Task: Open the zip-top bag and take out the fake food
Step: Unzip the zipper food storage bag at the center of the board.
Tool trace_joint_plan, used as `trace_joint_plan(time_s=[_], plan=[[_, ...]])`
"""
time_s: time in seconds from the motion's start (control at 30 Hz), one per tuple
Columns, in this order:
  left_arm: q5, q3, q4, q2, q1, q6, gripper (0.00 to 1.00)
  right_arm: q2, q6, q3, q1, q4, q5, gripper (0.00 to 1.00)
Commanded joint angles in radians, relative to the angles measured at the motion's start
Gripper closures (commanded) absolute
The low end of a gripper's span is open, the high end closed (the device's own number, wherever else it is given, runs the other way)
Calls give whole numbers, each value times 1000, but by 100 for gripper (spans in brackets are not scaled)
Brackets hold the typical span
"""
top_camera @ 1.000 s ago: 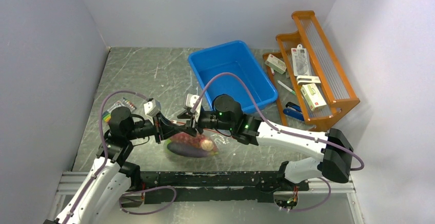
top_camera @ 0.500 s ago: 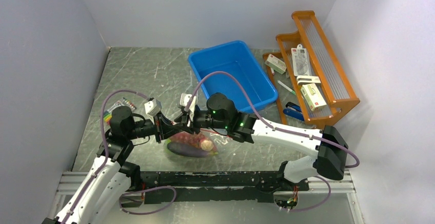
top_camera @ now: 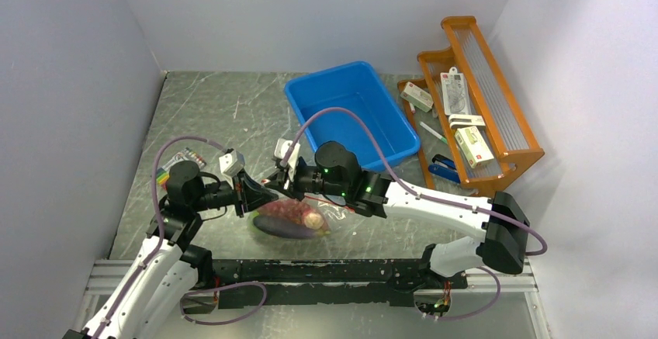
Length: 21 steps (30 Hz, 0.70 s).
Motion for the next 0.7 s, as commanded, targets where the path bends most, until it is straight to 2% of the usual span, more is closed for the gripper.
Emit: trace_joint_plan(time_s=[0.0,0.23,0.4,0.47,0.67], plan=[[59,11,36,-22,-17,11,93,-29,2,-11,-9,10,74,86],[59,8,41,-30,-24,10,91,-31,6,11,-8,-24,56,88],[62,19,33,-20,-25,17,63,-60,3,-11,-9,7,7,90],[68,27,22,-25,-24,29,57,-67,-5,-12,-10,9,-26,91],[102,12,70,-100,-24,20,48,-92,-27,-67,-10,50,-170,91]])
